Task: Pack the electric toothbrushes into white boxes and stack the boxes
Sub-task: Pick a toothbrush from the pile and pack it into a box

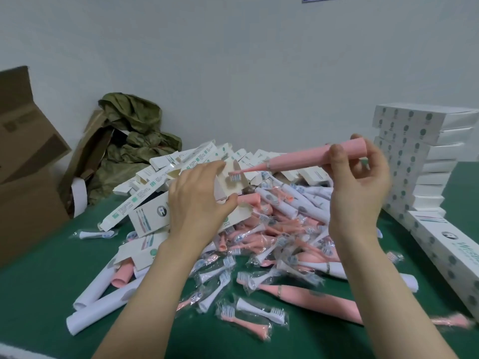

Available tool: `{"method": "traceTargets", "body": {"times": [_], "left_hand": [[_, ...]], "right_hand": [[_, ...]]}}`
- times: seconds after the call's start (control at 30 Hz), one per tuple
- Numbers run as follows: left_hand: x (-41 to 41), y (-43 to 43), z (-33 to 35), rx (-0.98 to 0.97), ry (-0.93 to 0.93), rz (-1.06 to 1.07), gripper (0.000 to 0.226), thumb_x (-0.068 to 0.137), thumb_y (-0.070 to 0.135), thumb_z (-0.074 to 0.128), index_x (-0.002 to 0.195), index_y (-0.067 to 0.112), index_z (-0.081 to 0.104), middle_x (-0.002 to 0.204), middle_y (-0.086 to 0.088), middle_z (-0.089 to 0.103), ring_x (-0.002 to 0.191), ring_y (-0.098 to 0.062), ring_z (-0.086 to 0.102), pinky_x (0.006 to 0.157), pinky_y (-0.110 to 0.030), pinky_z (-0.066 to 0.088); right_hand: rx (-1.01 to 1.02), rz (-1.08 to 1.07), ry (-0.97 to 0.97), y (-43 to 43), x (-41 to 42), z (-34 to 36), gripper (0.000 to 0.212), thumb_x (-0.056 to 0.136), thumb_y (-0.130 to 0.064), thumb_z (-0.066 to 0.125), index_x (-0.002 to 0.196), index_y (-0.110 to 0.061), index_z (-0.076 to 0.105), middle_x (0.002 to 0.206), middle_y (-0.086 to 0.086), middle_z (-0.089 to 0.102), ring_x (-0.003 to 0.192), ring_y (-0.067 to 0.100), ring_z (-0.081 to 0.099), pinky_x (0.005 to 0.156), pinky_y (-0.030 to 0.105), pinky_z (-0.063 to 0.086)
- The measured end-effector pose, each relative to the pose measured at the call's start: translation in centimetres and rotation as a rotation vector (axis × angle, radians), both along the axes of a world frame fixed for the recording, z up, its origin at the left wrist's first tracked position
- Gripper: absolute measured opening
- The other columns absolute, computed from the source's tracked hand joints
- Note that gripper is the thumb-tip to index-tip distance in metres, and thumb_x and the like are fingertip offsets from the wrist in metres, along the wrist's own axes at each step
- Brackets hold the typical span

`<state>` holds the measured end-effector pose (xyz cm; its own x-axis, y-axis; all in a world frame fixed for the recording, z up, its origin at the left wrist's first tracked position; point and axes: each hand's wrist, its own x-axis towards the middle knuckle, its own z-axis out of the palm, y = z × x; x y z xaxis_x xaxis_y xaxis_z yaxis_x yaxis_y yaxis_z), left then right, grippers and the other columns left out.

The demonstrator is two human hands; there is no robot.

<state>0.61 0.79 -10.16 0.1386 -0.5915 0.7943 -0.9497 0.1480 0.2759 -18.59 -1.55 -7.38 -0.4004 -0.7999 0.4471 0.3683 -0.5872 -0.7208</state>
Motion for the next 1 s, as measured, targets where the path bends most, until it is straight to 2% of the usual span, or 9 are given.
{"method": "traceTargets", "body": {"times": [0.07,0.23,0.33,0.43,0.57,0.63,0.73,0.83,1.0], "left_hand": [[-0.1,-0.1,0.0,-0.017,0.014,-0.050,0.052,0.073,0.031,0.074,0.122,0.019,0.059,0.116,0.002,0.062,0.108,-0.023,0.053,0.090,-0.035,0.033],[-1.7,-0.4,-0.3,-0.049,-0.070,-0.118,0.056,0.070,0.027,0.078,0.122,0.015,0.059,0.114,-0.001,0.063,0.107,-0.025,0.056,0.093,-0.040,0.037],[-2.3,-0.5,-0.5,-0.124,-0.012,-0.144,0.058,0.068,0.023,0.081,0.120,0.012,0.060,0.110,-0.003,0.064,0.103,-0.023,0.056,0.090,-0.040,0.041],[-2.8,-0.6,0.0,-0.240,0.111,-0.164,0.055,0.067,0.025,0.076,0.119,0.011,0.061,0.109,-0.003,0.064,0.101,-0.012,0.049,0.087,-0.035,0.041],[-3.1,-1.0,0.2,-0.244,0.207,-0.163,0.049,0.072,0.016,0.066,0.121,0.012,0.060,0.114,-0.002,0.064,0.106,-0.015,0.051,0.094,-0.046,0.044],[-2.5,-1.2,0.1,-0.228,0.201,-0.135,0.052,0.073,0.021,0.074,0.122,0.013,0.059,0.115,-0.003,0.064,0.108,-0.020,0.053,0.096,-0.045,0.042],[-1.6,-1.6,-0.3,-0.248,0.152,-0.064,0.058,0.071,0.023,0.081,0.124,0.012,0.058,0.116,-0.005,0.063,0.108,-0.023,0.053,0.096,-0.040,0.036],[-1.6,-1.9,-0.8,-0.275,0.186,-0.025,0.058,0.074,0.025,0.077,0.127,0.012,0.056,0.119,-0.006,0.061,0.110,-0.025,0.052,0.096,-0.038,0.034],[-2.6,-2.7,-2.5,-0.232,0.091,0.044,0.057,0.076,0.025,0.074,0.128,0.012,0.056,0.116,-0.006,0.063,0.110,-0.025,0.054,0.095,-0.036,0.025]], "right_hand": [[-0.003,-0.004,0.112,0.2,0.6,-0.4,0.037,0.088,-0.015,0.065,0.124,-0.012,0.052,0.113,0.006,0.064,0.101,0.011,0.065,0.088,0.029,0.055],[-0.188,-0.093,0.331,1.1,3.3,-1.5,0.047,0.080,-0.011,0.074,0.114,-0.035,0.052,0.110,-0.007,0.049,0.096,0.010,0.064,0.081,0.020,0.052],[-0.321,-0.232,0.422,1.0,4.1,-2.0,0.044,0.076,-0.004,0.076,0.111,-0.020,0.055,0.105,0.001,0.053,0.096,0.014,0.057,0.083,0.028,0.052],[-0.388,-0.437,0.590,0.7,5.1,-2.9,0.020,0.077,-0.003,0.073,0.096,-0.002,0.067,0.102,0.010,0.053,0.091,0.018,0.051,0.082,0.016,0.042],[-0.415,-0.296,0.835,0.5,6.0,-4.0,0.011,0.085,0.001,0.063,0.093,0.000,0.071,0.093,0.010,0.052,0.083,0.021,0.052,0.074,0.016,0.039],[-0.339,-0.232,0.804,0.0,5.1,-3.7,0.013,0.088,-0.004,0.059,0.092,-0.005,0.071,0.091,0.006,0.057,0.080,0.014,0.054,0.072,0.015,0.041],[0.019,-0.162,0.736,-2.0,2.5,-2.8,0.017,0.092,-0.012,0.054,0.091,-0.015,0.070,0.086,-0.007,0.065,0.076,0.005,0.057,0.070,0.020,0.043],[0.274,-0.028,1.120,-3.8,1.1,-3.7,0.019,0.091,-0.008,0.052,0.095,-0.013,0.071,0.089,-0.004,0.069,0.068,0.004,0.056,0.063,0.019,0.042],[0.355,0.013,1.615,-4.7,2.6,-6.9,0.015,0.092,-0.013,0.056,0.097,-0.008,0.069,0.099,0.008,0.067,0.088,0.023,0.062,0.076,0.032,0.052]]}}
